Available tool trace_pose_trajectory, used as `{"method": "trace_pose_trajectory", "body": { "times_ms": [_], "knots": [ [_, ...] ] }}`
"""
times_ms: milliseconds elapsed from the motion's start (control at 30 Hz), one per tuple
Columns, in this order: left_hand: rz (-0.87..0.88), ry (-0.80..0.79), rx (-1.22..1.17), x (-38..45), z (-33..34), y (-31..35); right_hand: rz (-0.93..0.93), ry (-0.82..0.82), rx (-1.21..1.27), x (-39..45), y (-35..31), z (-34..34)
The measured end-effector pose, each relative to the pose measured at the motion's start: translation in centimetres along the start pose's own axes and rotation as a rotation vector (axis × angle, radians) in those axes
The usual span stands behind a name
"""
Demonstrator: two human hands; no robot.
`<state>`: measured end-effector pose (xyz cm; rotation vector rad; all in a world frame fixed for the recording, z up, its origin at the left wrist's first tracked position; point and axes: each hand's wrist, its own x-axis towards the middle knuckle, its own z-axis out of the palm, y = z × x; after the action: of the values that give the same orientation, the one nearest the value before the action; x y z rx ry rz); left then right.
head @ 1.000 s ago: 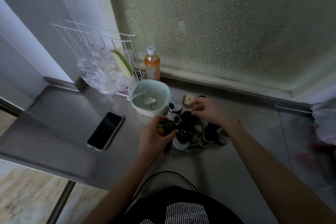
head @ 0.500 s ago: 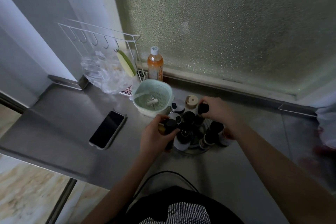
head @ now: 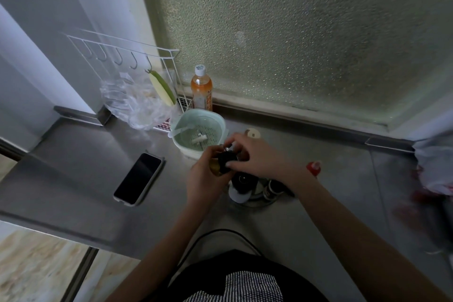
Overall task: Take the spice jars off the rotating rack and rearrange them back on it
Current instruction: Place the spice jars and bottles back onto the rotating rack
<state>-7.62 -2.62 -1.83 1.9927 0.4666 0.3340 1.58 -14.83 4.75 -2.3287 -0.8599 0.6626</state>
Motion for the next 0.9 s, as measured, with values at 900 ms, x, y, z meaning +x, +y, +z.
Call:
{"method": "trace_pose_trajectory", "body": {
  "times_ms": [900],
  "knots": [
    [0.025, 0.030, -0.013, 1.7, -0.3, 1.2, 0.298, -0.020, -0.141, -1.5, 5.6, 1.9]
  ]
}}
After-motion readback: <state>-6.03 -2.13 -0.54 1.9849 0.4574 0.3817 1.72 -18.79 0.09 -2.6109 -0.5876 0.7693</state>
